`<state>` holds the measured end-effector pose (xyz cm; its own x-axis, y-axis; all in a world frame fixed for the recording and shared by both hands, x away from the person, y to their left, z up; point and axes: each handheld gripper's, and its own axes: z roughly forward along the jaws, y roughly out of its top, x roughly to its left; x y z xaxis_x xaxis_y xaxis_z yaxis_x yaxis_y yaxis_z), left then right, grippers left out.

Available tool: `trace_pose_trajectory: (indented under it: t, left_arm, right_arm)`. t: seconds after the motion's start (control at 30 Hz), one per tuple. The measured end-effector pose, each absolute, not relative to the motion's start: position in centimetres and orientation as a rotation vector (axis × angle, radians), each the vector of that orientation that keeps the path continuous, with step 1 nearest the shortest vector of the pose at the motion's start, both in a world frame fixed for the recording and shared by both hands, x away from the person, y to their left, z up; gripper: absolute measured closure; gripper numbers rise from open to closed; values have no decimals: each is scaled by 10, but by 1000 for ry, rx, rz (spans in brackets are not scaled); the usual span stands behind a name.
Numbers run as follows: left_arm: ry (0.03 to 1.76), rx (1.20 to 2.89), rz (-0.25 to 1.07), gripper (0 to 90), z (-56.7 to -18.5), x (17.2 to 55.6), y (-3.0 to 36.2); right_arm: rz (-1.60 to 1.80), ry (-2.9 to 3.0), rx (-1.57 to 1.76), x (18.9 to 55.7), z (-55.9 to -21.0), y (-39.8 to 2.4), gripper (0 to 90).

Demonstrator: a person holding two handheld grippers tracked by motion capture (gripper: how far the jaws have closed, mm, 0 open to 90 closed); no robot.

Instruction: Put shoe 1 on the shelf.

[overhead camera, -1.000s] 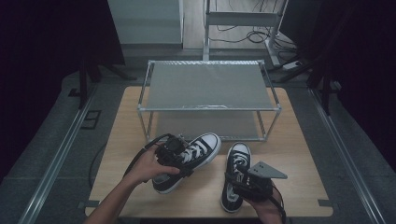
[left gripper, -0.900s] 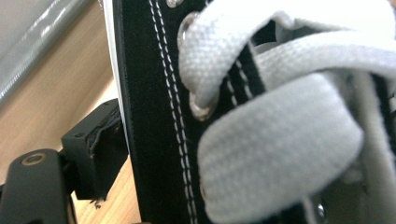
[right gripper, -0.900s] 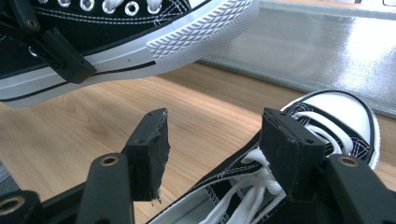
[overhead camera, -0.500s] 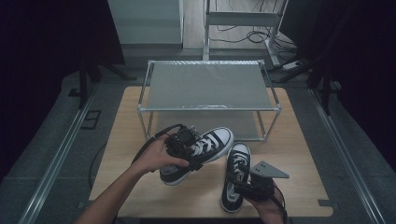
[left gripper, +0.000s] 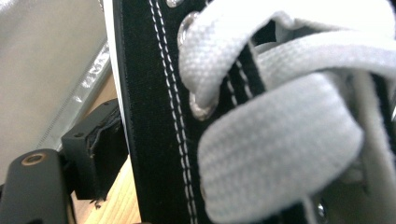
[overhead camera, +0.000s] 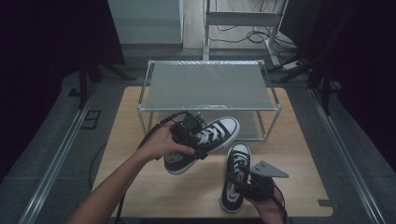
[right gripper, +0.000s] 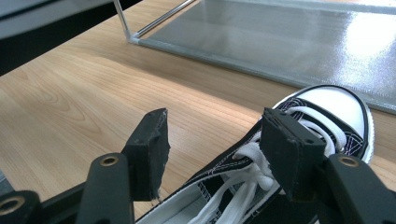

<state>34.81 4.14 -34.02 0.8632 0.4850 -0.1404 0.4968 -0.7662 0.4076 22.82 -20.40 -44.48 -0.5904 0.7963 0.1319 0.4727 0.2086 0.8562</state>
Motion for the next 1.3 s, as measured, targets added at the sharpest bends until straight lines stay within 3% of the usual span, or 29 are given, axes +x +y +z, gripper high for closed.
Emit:
trace_pose_trajectory:
  t: [0.77,1.3]
  left_arm:
    - [745,2586,-37,150,-312,375,40]
    - [856,2519,-20,149,-280,402,39]
  right_arm:
    - [1329,2155,1194,230,-448,-204,423]
    - [1328,2158,1196,230,-448,-205,422]
